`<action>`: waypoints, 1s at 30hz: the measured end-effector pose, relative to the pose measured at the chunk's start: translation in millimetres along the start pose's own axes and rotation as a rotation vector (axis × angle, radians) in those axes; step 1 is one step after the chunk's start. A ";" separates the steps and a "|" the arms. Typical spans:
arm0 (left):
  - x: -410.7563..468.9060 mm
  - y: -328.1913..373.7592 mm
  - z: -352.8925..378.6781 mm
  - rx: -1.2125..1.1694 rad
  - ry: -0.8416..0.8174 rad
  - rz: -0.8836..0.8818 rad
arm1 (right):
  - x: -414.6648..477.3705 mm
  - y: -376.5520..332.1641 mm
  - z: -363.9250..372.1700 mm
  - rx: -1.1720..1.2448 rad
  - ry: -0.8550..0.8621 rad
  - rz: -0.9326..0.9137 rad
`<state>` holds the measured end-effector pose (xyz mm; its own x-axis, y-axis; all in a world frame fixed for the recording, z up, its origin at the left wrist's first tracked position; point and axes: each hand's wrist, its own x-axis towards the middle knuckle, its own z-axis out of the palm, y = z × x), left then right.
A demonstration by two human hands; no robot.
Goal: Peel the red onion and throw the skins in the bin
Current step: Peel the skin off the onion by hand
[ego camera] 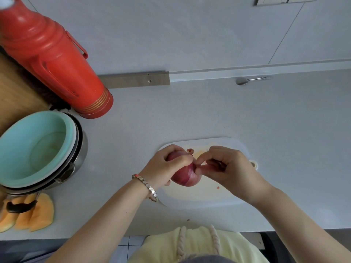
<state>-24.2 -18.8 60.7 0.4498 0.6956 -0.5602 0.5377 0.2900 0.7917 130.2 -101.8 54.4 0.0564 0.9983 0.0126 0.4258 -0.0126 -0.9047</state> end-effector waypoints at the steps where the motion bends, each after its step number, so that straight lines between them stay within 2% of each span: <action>1: -0.1 -0.6 0.0 0.006 -0.001 0.005 | -0.1 0.2 0.0 0.005 -0.004 -0.002; 12: 2.7 -7.5 -1.6 0.054 -0.073 0.049 | 2.6 3.7 -1.8 0.000 -0.185 0.082; 15: 3.9 -10.6 -0.8 -0.002 -0.033 -0.036 | 2.1 6.1 0.3 -0.043 -0.145 0.000; 18: 3.8 -10.9 3.7 -0.227 0.001 -0.193 | -1.1 9.3 5.3 -0.011 -0.041 -0.045; 20: 4.6 -9.4 6.8 -0.456 0.037 -0.287 | -4.6 11.1 10.1 0.136 0.040 0.035; 23: 4.4 -8.5 8.2 -0.697 0.060 -0.349 | -8.7 12.0 16.6 0.654 0.149 0.239; 27: 5.4 -9.9 9.3 -0.758 0.061 -0.316 | -6.2 9.3 24.3 1.244 0.324 0.447; 30: 5.0 -11.3 11.0 -0.738 0.050 -0.295 | -2.3 8.7 26.4 1.347 0.369 0.534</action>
<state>-20.1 -25.9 46.2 0.3200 0.5458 -0.7744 0.0102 0.8153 0.5789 109.9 -102.7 35.3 0.2396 0.8200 -0.5197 -0.8370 -0.0968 -0.5386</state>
